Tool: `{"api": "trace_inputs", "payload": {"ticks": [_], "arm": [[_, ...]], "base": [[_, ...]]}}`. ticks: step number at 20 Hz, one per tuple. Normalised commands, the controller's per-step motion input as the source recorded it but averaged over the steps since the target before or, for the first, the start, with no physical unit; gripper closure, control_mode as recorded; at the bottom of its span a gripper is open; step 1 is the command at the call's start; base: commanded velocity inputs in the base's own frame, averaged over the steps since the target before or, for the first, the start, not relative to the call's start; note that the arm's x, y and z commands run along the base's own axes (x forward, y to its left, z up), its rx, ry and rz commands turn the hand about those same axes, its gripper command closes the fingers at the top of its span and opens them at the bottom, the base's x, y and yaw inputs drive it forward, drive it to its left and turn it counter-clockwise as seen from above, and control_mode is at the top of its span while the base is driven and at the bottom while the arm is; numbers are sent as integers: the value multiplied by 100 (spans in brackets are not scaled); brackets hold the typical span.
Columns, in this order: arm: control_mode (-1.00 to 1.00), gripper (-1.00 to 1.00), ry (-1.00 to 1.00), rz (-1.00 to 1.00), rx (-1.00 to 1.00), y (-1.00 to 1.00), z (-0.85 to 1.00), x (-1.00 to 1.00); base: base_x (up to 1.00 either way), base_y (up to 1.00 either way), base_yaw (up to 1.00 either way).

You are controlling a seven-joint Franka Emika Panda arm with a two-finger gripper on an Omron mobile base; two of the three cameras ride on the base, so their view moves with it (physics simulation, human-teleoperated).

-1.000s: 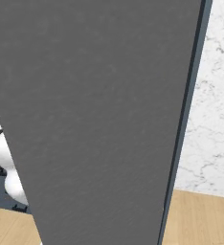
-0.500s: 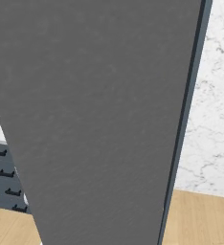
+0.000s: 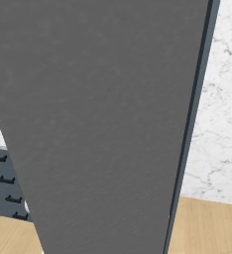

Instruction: Place one lime and one fish in each tupperware on the nearby counter, to pack two identical lunches.

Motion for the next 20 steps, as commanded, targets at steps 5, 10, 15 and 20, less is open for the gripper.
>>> {"api": "trace_inputs", "payload": {"ticks": [5, 10, 15, 20], "arm": [[-100, -100, 1, 0, 0, -3, -8, 21], [-100, 100, 0, 0, -4, -5, -33, 2], [-100, 100, -1, 0, -2, -2, -8, -2], [-100, 100, -33, 2, -6, 34, 23, -95]], "base": [[0, 0, 0], [0, 0, 0], [0, 0, 0], [0, 0, 0]]}}
